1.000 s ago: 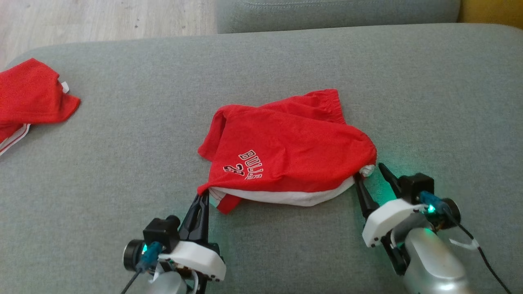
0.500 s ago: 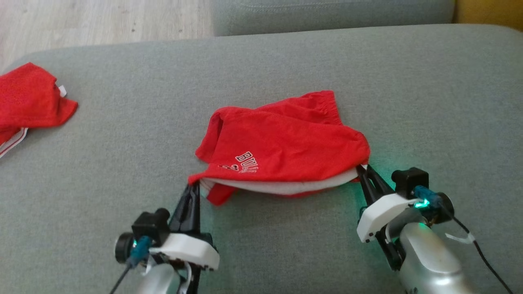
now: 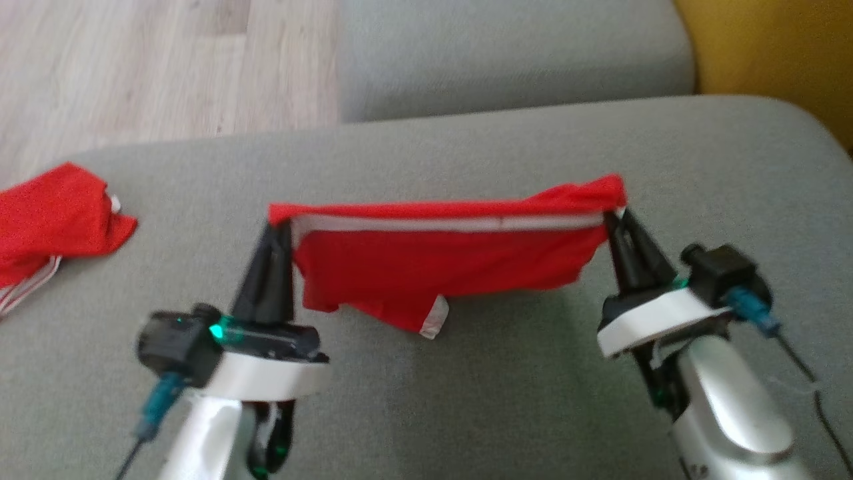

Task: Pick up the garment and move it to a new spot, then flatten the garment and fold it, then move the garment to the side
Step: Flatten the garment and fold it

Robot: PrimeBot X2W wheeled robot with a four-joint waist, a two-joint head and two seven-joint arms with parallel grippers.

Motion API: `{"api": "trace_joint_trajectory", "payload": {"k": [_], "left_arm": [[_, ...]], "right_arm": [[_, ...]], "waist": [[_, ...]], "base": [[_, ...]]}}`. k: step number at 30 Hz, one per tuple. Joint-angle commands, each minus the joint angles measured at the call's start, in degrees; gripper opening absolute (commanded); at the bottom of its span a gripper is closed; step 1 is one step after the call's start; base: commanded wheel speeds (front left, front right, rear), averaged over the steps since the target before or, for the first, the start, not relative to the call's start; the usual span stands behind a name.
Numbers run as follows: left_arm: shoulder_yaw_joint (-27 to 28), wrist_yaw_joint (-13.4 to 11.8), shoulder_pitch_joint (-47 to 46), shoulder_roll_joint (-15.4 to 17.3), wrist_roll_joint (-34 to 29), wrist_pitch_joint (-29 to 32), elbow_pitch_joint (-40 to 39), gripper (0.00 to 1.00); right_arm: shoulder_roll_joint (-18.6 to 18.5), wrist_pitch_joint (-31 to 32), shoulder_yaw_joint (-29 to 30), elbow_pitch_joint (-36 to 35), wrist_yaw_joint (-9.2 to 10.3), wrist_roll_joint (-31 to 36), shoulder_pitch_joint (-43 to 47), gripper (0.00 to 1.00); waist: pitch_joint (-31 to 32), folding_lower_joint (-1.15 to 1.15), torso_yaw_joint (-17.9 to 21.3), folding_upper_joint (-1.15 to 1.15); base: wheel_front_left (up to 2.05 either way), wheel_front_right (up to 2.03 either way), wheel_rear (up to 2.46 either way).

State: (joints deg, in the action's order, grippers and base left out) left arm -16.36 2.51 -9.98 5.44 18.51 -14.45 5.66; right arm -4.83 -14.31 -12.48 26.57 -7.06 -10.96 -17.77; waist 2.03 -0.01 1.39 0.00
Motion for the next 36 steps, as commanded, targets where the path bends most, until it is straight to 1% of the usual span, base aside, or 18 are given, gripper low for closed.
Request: {"api": "trace_joint_trajectory", "payload": {"k": [1, 5, 9, 13, 16, 19, 21, 23, 27, 31, 33, 36], "left_arm": [[2.93, 0.05, -2.34, 1.57, -0.35, -0.43, -3.95, 0.0], [4.59, 0.15, -4.15, 4.62, -0.42, 2.48, -12.49, 0.0], [5.9, 0.39, -7.02, 7.27, 0.26, 7.74, -19.74, 0.0], [5.86, 1.61, -10.38, 10.35, 0.57, 12.75, -21.06, 0.0], [5.43, 2.29, -13.06, 11.28, 1.22, 14.71, -19.35, 0.0], [4.97, 2.81, -15.41, 11.75, 1.73, 15.47, -17.07, 0.0], [4.67, 3.28, -18.47, 12.2, 2.15, 15.76, -14.15, 0.0], [4.7, 3.69, -22.94, 12.83, 2.59, 15.93, -11.05, 0.0], [4.94, 4.25, -34.68, 13.83, 2.76, 14.8, -3.21, 0.0], [5.55, 4.49, -46.94, 13.57, 2.93, 11.62, 4.4, 0.0], [4.64, 4.61, -51.47, 13.46, 2.3, 9.7, 7.75, 0.0], [2.3, 4.77, -54.98, 12.96, 1.41, 6.81, 12.44, 0.0]], "right_arm": [[-0.7, 0.07, -0.45, -4.75, -0.43, -0.29, -1.51, 0.0], [-1.75, 3.98, 1.68, -18.51, -0.43, 0.05, 0.49, 0.0], [-2.08, 9.9, 3.31, -30.99, -0.43, 0.67, 2.75, 0.0], [-2.39, 16.52, 3.52, -38.86, -0.43, 1.64, 3.84, 0.0], [-2.6, 19.85, 3.09, -40.66, -0.43, 1.54, 2.85, 0.0], [-2.38, 21.22, 2.62, -39.89, -0.43, 0.63, 1.17, 0.0], [-2.09, 21.92, 2.01, -37.57, -0.43, -0.2, -1.67, 0.0], [-1.55, 22.18, 1.47, -34.17, -0.43, -1.06, -6.28, 0.0], [-0.07, 19.97, 1.0, -24.43, -0.43, -1.21, -19.58, 0.0], [1.33, 16.25, 1.16, -14.22, -0.43, -0.55, -33.46, 0.0], [1.65, 13.83, 1.78, -9.54, -0.43, 1.12, -38.64, 0.0], [1.88, 10.16, 3.65, -2.89, -0.43, 2.76, -42.82, 0.0]], "waist": [[1.76, 0.01, 0.96, 0.0], [3.59, 0.01, 1.81, 0.0], [4.12, 0.01, 2.4, 0.0], [3.27, 0.01, 2.56, 0.0], [1.43, 0.01, 2.5, 0.0], [-0.32, 0.01, 2.46, 0.0], [-2.4, 0.01, 2.54, 0.0], [-5.82, 0.01, 2.63, 0.0], [-11.8, 0.01, 2.66, 0.0], [-16.55, 0.01, 2.41, 0.0], [-18.52, 0.01, 1.96, 0.0], [-20.88, 0.01, 1.07, 0.0]], "base": [[0.0, 0.0, 0.0], [0.0, 0.0, 0.0], [0.0, 0.0, 0.0], [0.0, 0.0, 0.0], [0.0, 0.0, 0.0], [0.0, 0.0, 0.0], [0.0, 0.0, 0.0], [0.0, 0.0, 0.0], [0.0, 0.0, 0.0], [0.0, 0.0, 0.0], [0.0, 0.0, 0.0], [0.0, 0.0, 0.0]]}}
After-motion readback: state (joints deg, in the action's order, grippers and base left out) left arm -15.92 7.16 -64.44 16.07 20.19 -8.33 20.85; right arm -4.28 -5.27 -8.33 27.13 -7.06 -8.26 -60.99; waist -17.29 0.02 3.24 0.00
